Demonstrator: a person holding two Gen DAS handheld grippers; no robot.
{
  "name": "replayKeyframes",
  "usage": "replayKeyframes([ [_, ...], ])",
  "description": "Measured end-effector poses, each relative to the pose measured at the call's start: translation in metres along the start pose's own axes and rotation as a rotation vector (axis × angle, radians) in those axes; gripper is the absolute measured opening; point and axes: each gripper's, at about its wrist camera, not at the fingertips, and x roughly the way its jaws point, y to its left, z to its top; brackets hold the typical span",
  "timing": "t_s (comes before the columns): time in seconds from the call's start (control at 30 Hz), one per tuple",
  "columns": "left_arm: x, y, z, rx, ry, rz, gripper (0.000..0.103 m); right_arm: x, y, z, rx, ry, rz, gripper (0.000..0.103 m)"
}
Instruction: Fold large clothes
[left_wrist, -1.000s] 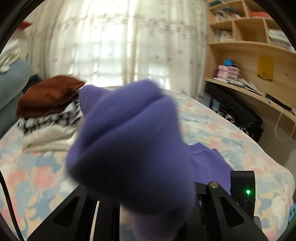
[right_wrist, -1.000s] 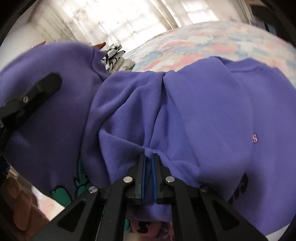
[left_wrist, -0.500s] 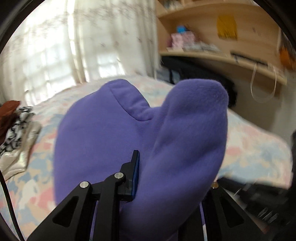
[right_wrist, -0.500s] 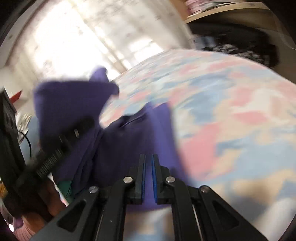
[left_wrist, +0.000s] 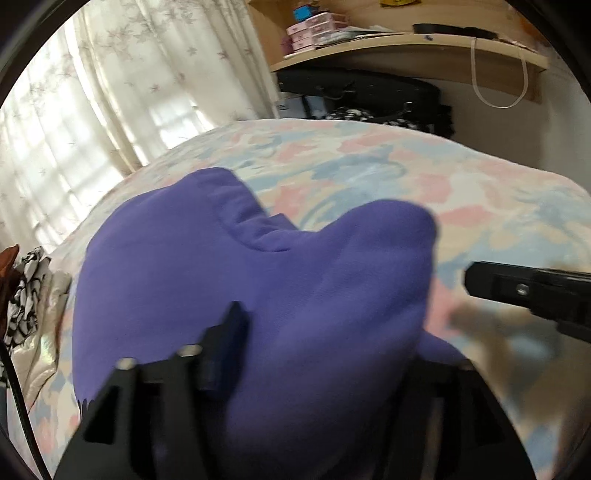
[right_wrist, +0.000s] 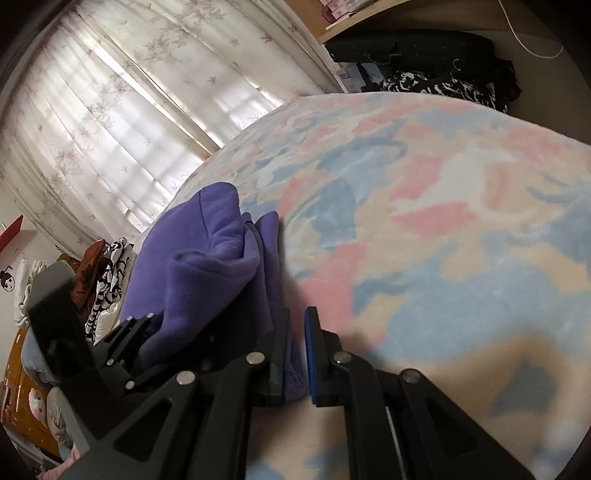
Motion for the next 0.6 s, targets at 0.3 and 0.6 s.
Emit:
replayKeyframes([
  [0.3, -0.049, 0.009, -0.005, -0.029, -0.017, -0.100, 0.085, -0.018, 0.011, 0.009, -0.023, -0.002, 0.005, 0.018],
  [0.6, -0.085, 0.100, -0.011, -0.349, 0.006, -0.092, 0.085, -0.015, 0.048, 0.058, -0.113, 0.060, 0.155, 0.045],
])
